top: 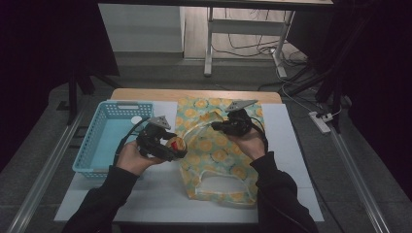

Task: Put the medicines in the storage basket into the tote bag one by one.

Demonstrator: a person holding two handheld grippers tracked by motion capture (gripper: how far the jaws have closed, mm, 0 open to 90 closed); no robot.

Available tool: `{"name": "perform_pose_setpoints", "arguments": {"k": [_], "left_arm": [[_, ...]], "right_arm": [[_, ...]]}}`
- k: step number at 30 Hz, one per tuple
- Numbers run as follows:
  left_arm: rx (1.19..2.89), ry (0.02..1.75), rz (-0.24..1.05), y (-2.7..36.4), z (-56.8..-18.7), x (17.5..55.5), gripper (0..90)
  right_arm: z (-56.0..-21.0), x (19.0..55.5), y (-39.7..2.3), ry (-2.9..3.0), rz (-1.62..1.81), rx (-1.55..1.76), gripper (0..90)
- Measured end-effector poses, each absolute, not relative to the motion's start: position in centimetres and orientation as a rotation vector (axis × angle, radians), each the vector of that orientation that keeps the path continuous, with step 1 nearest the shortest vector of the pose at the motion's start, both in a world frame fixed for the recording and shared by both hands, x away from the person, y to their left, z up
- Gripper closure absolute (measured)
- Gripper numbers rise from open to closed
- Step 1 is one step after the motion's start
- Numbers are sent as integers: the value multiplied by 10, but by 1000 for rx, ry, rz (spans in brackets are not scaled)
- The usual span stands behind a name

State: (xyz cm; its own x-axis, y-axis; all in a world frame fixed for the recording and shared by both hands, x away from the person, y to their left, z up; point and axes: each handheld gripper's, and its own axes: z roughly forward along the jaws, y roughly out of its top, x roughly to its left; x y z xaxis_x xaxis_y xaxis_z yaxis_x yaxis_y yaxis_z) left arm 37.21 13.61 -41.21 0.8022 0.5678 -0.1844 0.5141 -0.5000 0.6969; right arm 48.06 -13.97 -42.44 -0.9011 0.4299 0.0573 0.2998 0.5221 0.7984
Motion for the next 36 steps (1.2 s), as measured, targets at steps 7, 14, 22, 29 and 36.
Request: {"name": "perform_pose_setpoints", "arguments": {"k": [7,14,22,29,36], "left_arm": [[2211,755,67,114,-412,377,206],[2233,717,54,89,-417,388,206],[2270,693,48,59,-429,402,206],[2295,678,55,40,-441,414,206],[2308,695,62,27,-459,429,206]], "right_arm": [[-427,483,-140,2613,1327,634,900],[-429,486,-142,2610,1330,646,900],[-432,489,-144,2603,1333,660,900],[-435,491,-144,2605,1324,671,900],[-437,495,-149,2591,1331,686,900]]}}
